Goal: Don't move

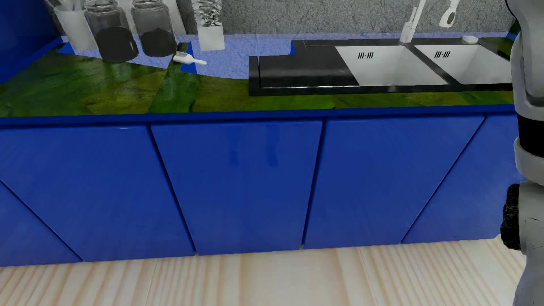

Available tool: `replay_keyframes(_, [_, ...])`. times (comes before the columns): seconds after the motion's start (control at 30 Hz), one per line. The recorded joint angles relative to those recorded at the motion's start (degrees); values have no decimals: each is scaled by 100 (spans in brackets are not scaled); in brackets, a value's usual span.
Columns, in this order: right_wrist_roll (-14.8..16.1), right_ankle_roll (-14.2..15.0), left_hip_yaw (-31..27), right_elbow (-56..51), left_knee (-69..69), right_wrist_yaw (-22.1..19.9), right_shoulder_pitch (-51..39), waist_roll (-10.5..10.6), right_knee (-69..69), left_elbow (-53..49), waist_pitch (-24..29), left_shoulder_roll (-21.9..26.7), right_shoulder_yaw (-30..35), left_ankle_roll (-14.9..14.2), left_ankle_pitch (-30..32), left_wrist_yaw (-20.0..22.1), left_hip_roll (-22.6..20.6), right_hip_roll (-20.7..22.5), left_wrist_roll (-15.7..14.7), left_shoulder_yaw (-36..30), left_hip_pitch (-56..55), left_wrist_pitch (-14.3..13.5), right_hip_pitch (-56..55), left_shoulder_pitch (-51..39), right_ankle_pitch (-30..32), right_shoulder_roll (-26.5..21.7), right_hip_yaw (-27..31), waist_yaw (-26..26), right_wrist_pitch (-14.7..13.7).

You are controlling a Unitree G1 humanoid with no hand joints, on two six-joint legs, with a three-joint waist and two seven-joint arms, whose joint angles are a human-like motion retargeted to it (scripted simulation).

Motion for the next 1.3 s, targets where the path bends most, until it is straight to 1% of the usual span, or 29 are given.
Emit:
replay_keyframes(0.13, [0, 0, 0, -439, -8, 0, 1167, 11, 28, -498, 19, -441, -476, 0, 49, 0, 37, 5, 0, 664, -6, 0, -16, 1288, -59, 464, 0, 16, 0])
replay_keyframes(0.27, [0, 0, 0, -705, -14, 0, 2299, -12, 42, -839, 38, -990, -1065, 0, 113, 0, 61, 6, 0, 1195, -15, 0, -13, 2354, -85, 1057, 0, 67, 0])
replay_keyframes(0.4, [0, 0, 0, -943, -11, 0, 3202, -6, 56, -927, 27, -1545, -1153, 0, 202, 0, 110, 31, 0, 1799, -25, 0, 0, 3284, -136, 1619, 0, 74, 0])
replay_keyframes(0.5, [0, 0, 0, -1157, -4, 0, 3891, -24, 72, -1115, -9, -1833, -1020, 0, 268, 0, 135, 51, 0, 1826, -31, 0, 6, 3954, -166, 1930, 0, 81, 0])
replay_keyframes(0.57, [0, 0, 0, -1316, -2, 0, 4362, -27, 79, -1162, -24, -2008, -980, 0, 297, 0, 147, 54, 0, 1781, -23, 0, 21, 4406, -185, 2065, 0, 105, 0])
replay_keyframes(0.63, [0, 0, 0, -1492, 2, 0, 4885, -54, 80, -1298, -41, -2101, -909, 0, 285, 0, 155, 53, 0, 1581, -16, 0, 33, 4846, -177, 2166, 0, 110, 0])
replay_keyframes(0.73, [0, 0, 0, -1703, 5, 0, 5532, -43, 91, -1501, -33, -2339, -605, 0, 251, 0, 163, 58, 0, 1393, 10, 0, 58, 5577, -207, 2316, 0, 57, 0])
replay_keyframes(0.87, [0, 0, 0, -1596, -5, 0, 6247, -77, 86, -1631, -70, -2569, -272, 0, 298, 0, 171, 46, 0, 1054, -46, 0, -4, 6271, -196, 2493, 0, 96, 0])
replay_keyframes(0.93, [0, 0, 0, -1370, 1, 0, 6504, -89, 53, -1668, -48, -2592, -96, 0, 251, 0, 161, 36, 0, 810, -18, 0, 27, 6506, -148, 2567, 0, 79, 0])
replay_keyframes(1.03, [0, 0, 0, -855, 9, 0, 6689, -45, 40, -1451, -32, -2561, 34, 0, 246, 0, 180, 39, 0, 368, -54, 0, 7, 6705, -110, 2617, 0, 57, 0])
replay_keyframes(1.13, [0, 0, 0, -208, -10, 0, 6689, 14, -9, -1006, 17, -2387, 103, 0, 232, 0, 188, 39, 0, -295, 6, 0, 58, 6787, -66, 2643, 0, 79, 0])
replay_keyframes(1.17, [0, 0, 0, 55, -19, 0, 6688, 16, 36, -824, 25, -2367, 98, 0, 248, 0, 177, 22, 0, -383, -4, 0, 23, 6776, -67, 2650, 0, 108, 0])
replay_keyframes(1.23, [0, 0, 0, 404, -14, 0, 6728, 102, 32, -444, 50, -2409, 161, 0, 216, 0, 196, 38, 0, -610, 12, 0, 46, 6794, -77, 2583, 0, 122, 0])
replay_keyframes(1.3, [0, 0, 0, 639, -19, 0, 6723, 138, 47, -227, 86, -2463, 228, 0, 233, 0, 179, 23, 0, -845, 16, 0, 47, 6849, -72, 2622, 0, 100, 0])
